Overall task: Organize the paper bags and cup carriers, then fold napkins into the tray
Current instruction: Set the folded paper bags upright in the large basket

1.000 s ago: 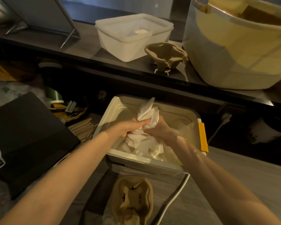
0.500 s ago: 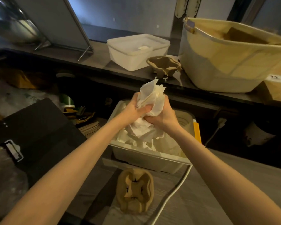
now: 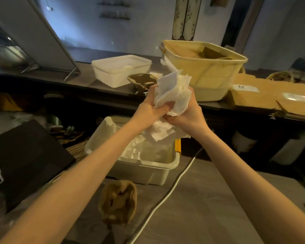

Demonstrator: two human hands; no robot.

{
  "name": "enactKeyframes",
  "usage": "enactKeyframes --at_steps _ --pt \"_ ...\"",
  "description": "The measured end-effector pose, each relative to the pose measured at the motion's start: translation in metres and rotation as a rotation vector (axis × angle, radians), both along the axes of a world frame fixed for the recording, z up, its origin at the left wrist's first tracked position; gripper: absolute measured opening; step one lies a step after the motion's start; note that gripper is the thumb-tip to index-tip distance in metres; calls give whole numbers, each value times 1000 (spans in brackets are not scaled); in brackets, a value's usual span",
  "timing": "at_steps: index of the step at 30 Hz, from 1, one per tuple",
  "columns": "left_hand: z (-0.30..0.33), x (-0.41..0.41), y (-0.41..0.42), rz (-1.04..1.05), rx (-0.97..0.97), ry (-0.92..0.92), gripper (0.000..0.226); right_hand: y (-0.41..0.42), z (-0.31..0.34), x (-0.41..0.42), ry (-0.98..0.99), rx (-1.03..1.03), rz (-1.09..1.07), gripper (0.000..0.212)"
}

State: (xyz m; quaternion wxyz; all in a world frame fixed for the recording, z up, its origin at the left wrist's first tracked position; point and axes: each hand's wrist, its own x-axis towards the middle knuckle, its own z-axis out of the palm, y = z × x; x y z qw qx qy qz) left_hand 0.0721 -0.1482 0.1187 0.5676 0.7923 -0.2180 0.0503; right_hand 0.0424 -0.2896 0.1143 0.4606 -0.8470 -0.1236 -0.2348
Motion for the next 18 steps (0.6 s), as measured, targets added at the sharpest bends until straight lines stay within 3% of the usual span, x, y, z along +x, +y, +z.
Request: enactKeyframes --at_steps 6,15,18 --pt "-15 -31 -90 -137 8 -5 61 -80 -10 -52 6 -20 -160 88" --pt "-71 -61 -177 -291 56 280 60 -157 -74 -96 134 -96 -285 69" --pt "-98 -59 -188 -279 121 333 66 -171 -104 -93 237 -104 -315 74"
